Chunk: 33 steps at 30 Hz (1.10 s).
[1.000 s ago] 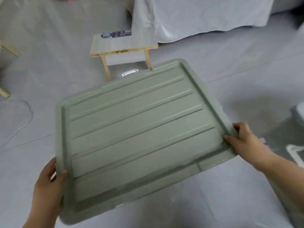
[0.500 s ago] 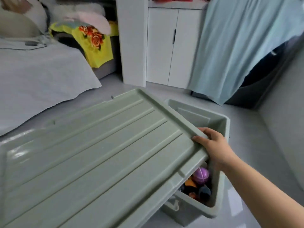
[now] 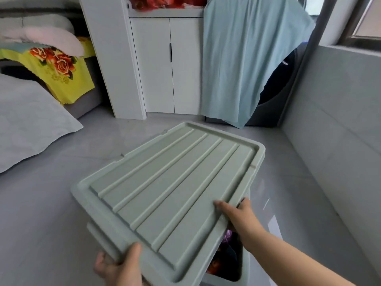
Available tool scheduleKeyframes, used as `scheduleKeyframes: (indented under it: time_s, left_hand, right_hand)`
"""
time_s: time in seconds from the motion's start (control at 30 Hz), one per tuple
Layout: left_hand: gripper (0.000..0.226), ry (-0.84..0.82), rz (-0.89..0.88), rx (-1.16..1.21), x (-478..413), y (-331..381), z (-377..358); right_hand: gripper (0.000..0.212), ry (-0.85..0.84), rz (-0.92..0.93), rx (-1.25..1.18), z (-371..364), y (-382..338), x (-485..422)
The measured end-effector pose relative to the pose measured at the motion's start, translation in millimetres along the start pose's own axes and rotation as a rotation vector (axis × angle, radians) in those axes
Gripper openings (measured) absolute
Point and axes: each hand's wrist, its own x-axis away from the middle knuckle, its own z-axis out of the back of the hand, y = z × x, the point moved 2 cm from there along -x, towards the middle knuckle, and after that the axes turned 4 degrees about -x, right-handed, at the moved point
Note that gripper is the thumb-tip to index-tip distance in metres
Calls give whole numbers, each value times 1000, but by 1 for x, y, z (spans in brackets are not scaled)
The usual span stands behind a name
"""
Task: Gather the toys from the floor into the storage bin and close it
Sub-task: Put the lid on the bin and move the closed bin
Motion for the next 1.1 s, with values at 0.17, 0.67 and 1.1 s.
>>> scheduleKeyframes:
  time_s: [0.17,0.67,1.1]
  left_hand:
    - [55,-151,90,-113,35,-20,-19]
    - [30,-580,238,-458,30,-28,29]
    - [35,-388,-301,-835,-58,6,36]
  right_hand:
    - [27,46,15,99,6,15,-20]
    - [20,257,122,391,43,0,-28]
    - [23,179,76,386,39,15,-32]
